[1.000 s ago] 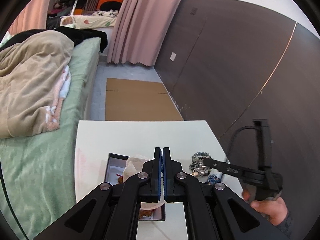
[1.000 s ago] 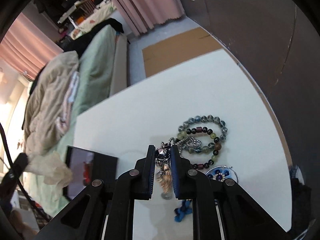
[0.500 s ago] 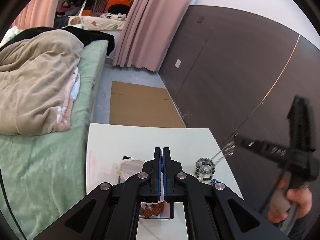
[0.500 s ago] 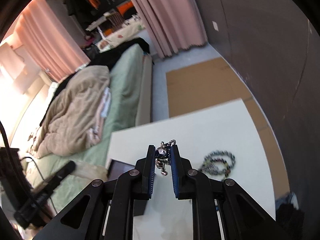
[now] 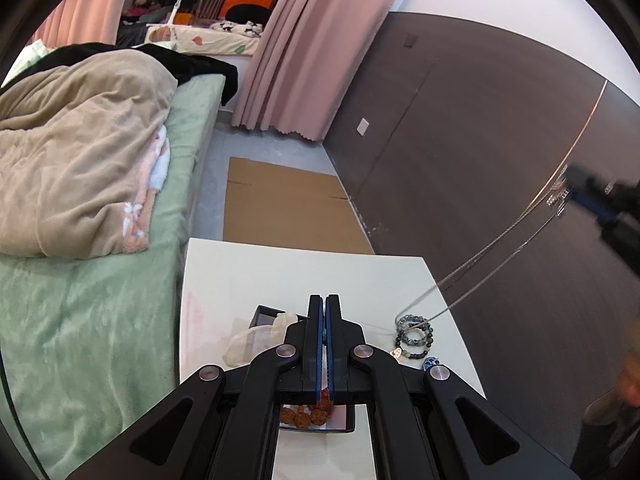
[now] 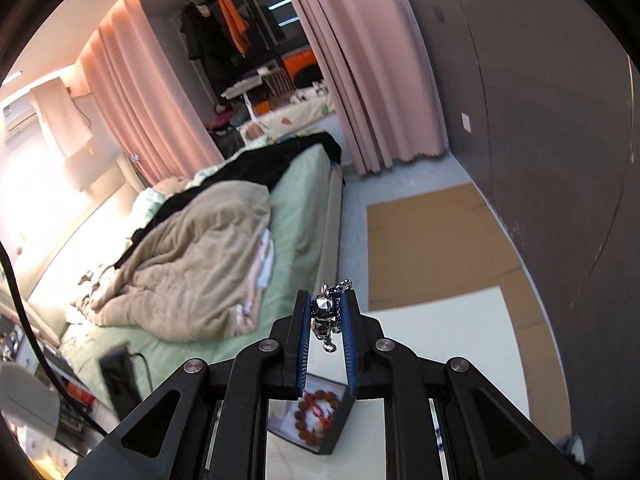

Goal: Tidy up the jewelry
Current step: 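Lift the silver chain necklace with the right gripper above the black box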

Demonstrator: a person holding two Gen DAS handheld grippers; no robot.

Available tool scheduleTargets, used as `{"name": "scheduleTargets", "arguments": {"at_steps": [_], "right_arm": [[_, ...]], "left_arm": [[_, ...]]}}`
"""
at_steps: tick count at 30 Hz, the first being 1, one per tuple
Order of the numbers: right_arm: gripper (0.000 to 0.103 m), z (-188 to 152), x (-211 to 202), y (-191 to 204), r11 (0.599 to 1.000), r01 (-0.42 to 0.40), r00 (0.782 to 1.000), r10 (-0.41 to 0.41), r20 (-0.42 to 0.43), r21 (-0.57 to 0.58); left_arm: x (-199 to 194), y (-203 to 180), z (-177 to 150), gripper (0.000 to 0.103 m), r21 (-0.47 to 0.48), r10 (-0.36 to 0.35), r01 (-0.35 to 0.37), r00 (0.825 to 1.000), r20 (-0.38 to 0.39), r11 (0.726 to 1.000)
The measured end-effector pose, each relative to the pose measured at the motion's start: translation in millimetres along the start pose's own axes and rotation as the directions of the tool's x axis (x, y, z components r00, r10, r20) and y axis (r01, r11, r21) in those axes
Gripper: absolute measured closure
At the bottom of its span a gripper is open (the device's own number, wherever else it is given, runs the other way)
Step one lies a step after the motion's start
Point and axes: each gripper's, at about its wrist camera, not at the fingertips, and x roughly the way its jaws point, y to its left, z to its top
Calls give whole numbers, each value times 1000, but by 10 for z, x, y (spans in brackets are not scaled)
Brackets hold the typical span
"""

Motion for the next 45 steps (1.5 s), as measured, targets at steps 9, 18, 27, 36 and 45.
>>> {"name": "scheduleTargets", "arguments": {"at_steps": [9, 18, 27, 36, 45], "right_arm": [[87, 316, -399, 385, 997, -41, 993, 48, 104, -61], [87, 375, -479, 800, 985, -103, 986, 120, 120, -138], [87, 312, -254, 950, 977, -136, 985, 150, 80, -162], [87, 208, -14, 1063, 973, -170, 984, 178, 33, -158], [87, -35, 380, 1189, 968, -176, 984, 168, -58, -180]], "left_arm": [[115, 0, -17, 99, -29, -48, 47, 998, -35, 998], [-14, 160, -53, 21, -71, -33, 32, 999, -6, 997], [-319, 394, -86, 21, -69, 34, -31, 998, 50, 997], [-522, 605, -149, 21, -91, 67, -59, 994, 87, 994], [-635, 806, -195, 21, -132, 84, -70, 991, 108, 989]]}}
